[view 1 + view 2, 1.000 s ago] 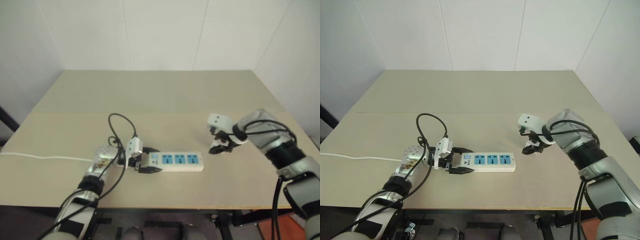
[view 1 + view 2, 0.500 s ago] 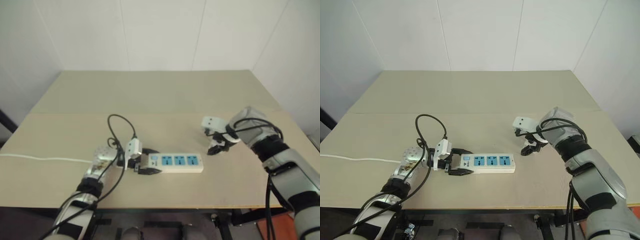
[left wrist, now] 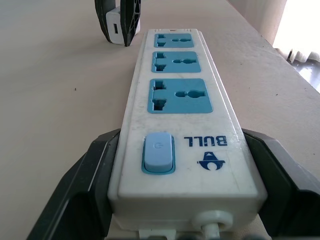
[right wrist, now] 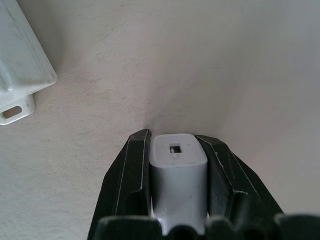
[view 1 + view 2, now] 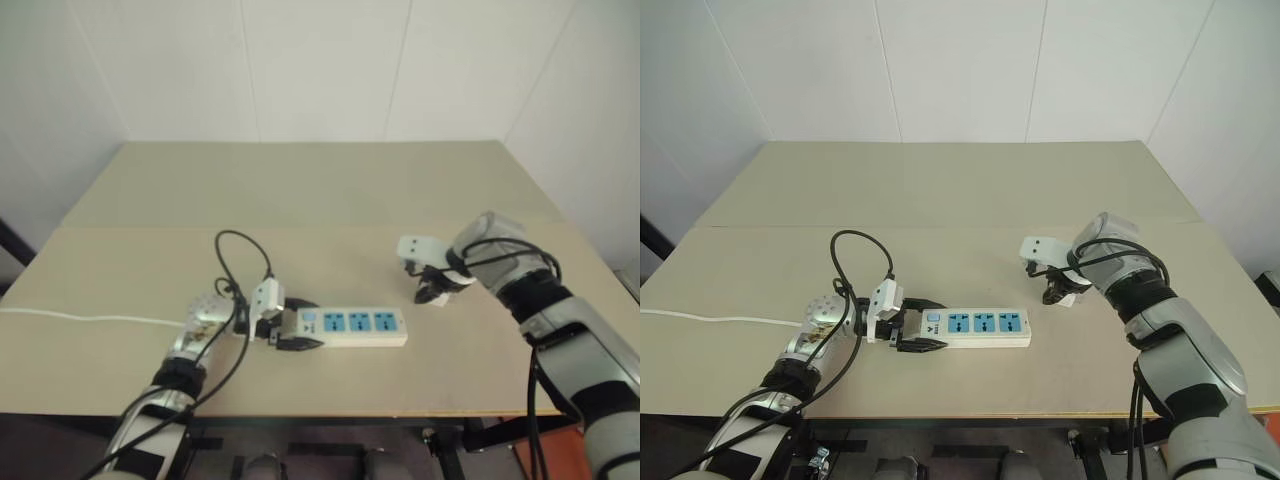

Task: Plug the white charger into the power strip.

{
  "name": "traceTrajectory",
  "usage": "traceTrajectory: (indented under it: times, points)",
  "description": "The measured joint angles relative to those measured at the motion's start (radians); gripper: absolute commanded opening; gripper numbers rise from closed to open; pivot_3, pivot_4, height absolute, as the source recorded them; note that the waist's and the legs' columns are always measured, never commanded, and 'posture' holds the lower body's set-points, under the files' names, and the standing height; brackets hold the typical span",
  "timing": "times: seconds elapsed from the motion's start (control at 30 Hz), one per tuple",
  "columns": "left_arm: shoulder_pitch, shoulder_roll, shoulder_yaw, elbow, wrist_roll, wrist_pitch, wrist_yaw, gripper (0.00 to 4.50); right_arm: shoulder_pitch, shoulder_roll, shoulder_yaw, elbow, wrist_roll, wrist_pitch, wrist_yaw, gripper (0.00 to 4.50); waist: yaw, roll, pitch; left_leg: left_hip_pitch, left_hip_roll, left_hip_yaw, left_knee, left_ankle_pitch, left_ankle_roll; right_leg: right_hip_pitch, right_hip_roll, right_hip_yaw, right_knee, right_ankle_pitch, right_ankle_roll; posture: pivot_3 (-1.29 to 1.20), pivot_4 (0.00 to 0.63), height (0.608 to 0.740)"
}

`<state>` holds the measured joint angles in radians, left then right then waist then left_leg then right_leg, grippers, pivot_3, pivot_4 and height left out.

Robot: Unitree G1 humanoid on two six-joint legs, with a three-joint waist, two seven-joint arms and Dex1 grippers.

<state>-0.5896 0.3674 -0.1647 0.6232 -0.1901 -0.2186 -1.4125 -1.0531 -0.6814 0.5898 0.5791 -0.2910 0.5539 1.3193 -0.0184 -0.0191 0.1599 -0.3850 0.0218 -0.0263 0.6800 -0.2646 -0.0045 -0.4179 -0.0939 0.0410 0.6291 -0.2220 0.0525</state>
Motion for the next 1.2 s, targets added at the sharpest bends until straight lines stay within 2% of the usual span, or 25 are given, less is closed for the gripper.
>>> traceTrajectory:
  times: [0.1, 0.17, 0.3, 0.43, 0.67, 0.97, 1.2]
  points:
    - [-0.002, 0.002, 0.000, 0.000, -0.002, 0.000, -0.008, 3.28, 0.019, -0.003, -0.086, -0.003, 0.037, -0.038, -0.054, 1.17, 0.000, 0.000, 0.000, -0.001, 0.000, 0.000, 0.000, 0.000, 0.000, -0.002, 0.000, 0.000, 0.000, 0.000, 0.000, 0.00, 0.150, 0.740]
    - [-0.006, 0.004, 0.000, 0.000, -0.002, 0.001, -0.015, 3.28, 0.026, -0.002, -0.192, -0.047, 0.121, -0.044, -0.054, 1.17, 0.000, 0.001, 0.000, -0.002, 0.000, 0.000, -0.001, 0.000, 0.000, -0.003, 0.000, 0.000, 0.001, 0.000, 0.000, 0.00, 0.150, 0.740]
    - [-0.015, 0.005, -0.009, 0.005, -0.001, 0.004, -0.020, 3.28, 0.090, 0.056, -0.465, -0.261, 0.366, -0.033, -0.068, 1.17, 0.001, 0.000, 0.000, -0.002, 0.000, -0.001, -0.001, 0.000, 0.000, -0.002, 0.000, 0.000, 0.002, 0.000, 0.000, 0.00, 0.150, 0.740]
    - [-0.020, 0.007, -0.014, 0.007, -0.001, 0.007, -0.027, 3.28, 0.225, 0.146, -0.608, -0.436, 0.549, 0.033, -0.126, 1.17, 0.006, 0.000, 0.000, -0.002, 0.000, -0.002, 0.000, 0.000, 0.000, -0.001, 0.000, -0.001, 0.001, 0.000, 0.000, 0.00, 0.150, 0.740]
    - [-0.036, 0.030, -0.013, 0.021, -0.002, 0.019, -0.054, 3.28, 0.414, 0.254, -0.610, -0.576, 0.683, 0.035, -0.168, 1.17, -0.004, 0.000, 0.000, -0.002, 0.001, -0.001, -0.001, 0.000, 0.000, -0.002, 0.001, 0.000, 0.001, 0.000, 0.000, 0.00, 0.150, 0.740]
    - [-0.042, 0.030, -0.013, 0.022, -0.002, 0.026, -0.069, 3.28, 0.439, 0.405, -0.557, -0.543, 0.707, -0.108, -0.207, 1.17, -0.005, 0.000, 0.000, -0.002, 0.001, -0.001, -0.001, 0.000, 0.000, -0.002, 0.001, 0.000, 0.003, 0.000, 0.000, 0.00, 0.150, 0.740]
    - [-0.019, 0.032, -0.010, -0.008, -0.002, 0.041, -0.051, 3.28, 0.494, 0.432, -0.490, -0.515, 0.697, -0.213, -0.199, 1.17, -0.006, 0.000, 0.000, -0.002, 0.001, -0.001, -0.001, 0.000, 0.000, -0.002, 0.001, 0.000, 0.002, 0.000, 0.000, 0.00, 0.150, 0.740]
